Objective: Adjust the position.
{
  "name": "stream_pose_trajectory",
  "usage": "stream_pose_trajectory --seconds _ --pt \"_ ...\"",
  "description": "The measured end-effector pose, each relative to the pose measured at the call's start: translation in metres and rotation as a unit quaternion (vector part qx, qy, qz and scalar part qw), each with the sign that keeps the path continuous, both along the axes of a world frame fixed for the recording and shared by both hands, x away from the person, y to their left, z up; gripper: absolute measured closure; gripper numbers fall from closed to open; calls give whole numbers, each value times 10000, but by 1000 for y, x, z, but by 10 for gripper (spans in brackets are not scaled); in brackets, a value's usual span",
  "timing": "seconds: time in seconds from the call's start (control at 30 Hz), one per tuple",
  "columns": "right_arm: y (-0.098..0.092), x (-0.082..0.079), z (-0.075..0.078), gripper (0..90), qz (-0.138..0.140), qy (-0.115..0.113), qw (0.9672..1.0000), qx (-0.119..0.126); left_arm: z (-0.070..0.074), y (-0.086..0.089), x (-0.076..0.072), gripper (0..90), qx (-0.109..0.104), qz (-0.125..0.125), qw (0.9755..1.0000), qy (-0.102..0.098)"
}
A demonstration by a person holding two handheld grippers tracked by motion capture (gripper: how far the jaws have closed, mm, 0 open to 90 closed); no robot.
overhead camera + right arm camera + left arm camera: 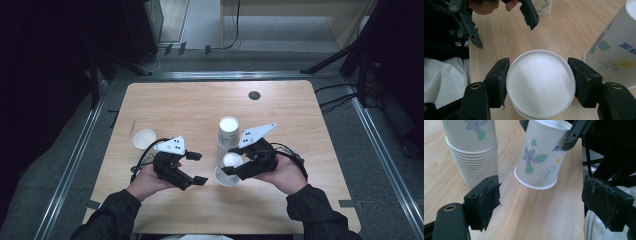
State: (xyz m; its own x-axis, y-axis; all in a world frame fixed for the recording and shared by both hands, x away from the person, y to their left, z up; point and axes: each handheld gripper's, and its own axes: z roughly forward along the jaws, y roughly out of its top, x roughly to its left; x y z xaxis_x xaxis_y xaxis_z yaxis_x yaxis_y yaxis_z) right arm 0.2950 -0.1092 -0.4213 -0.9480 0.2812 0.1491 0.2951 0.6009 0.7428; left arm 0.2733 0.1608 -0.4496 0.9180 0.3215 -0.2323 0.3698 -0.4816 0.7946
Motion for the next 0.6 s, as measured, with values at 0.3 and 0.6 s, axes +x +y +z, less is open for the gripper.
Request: stream_pose_trajectory --seconds 0.3,0.6 --pt "10 -3 -3 370 206 122 9995 223 -13 -9 2 148 6 -82 9999 90" --pt "21 -4 2 370 325 151 9984 429 -19 -15 0 153 -82 -269 9996 58"
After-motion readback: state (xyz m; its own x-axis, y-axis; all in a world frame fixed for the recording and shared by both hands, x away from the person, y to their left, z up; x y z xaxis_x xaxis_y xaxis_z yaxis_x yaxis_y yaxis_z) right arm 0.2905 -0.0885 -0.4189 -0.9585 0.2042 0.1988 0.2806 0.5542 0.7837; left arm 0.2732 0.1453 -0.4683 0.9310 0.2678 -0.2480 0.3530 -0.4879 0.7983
